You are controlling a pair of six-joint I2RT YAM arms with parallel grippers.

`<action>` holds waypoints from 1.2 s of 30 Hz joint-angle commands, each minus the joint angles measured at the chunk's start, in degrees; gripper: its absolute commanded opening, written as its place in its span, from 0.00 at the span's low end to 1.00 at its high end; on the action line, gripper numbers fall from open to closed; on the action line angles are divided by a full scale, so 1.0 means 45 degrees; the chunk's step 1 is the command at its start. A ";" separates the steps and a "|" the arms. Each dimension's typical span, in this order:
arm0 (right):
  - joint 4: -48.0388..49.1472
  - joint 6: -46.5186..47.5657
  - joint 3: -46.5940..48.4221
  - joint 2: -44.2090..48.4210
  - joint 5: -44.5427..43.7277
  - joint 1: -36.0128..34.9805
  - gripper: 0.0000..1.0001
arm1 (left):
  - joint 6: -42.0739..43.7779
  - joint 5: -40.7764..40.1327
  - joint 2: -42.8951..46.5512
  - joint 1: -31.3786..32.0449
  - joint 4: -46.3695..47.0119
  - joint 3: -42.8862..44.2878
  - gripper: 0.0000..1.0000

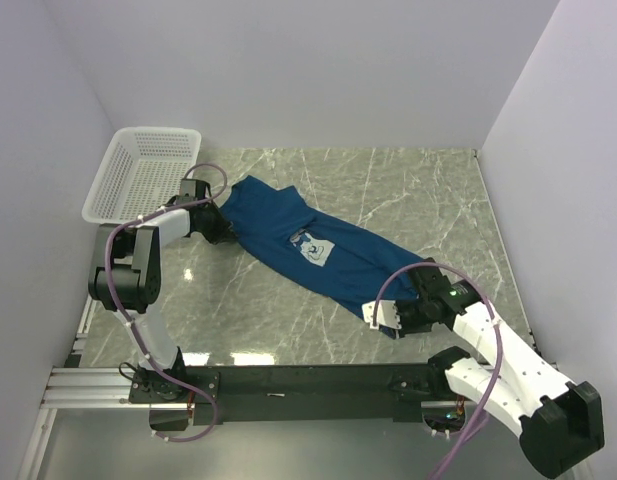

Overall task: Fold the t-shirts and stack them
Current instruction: Fold the tshirt

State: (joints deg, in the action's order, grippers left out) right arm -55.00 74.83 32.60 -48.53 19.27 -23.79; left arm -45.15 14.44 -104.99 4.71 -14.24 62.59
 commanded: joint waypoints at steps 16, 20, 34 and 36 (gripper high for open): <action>0.3586 -0.6581 0.1251 -0.3701 0.1327 -0.2681 0.41 | 0.0560 0.1069 0.0616 -0.0070 0.0683 -0.0177 0.10; 0.4487 -0.7623 0.1584 -0.4566 0.0427 -0.2779 0.42 | 0.0501 0.1147 0.0597 -0.0070 0.0781 -0.0275 0.10; 0.4782 -0.7957 0.1232 -0.5425 -0.1255 -0.2799 0.42 | 0.0560 0.1421 0.0577 -0.0070 0.0918 -0.0354 0.10; 0.4801 -0.7957 0.1232 -0.5659 -0.1254 -0.2799 0.41 | 0.0579 0.1421 0.0577 -0.0070 0.0938 -0.0412 0.10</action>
State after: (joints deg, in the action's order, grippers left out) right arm -34.59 39.86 36.86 -72.82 14.57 -36.03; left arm -43.70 19.07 -104.81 4.40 -11.57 61.10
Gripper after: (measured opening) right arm 0.420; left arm 0.101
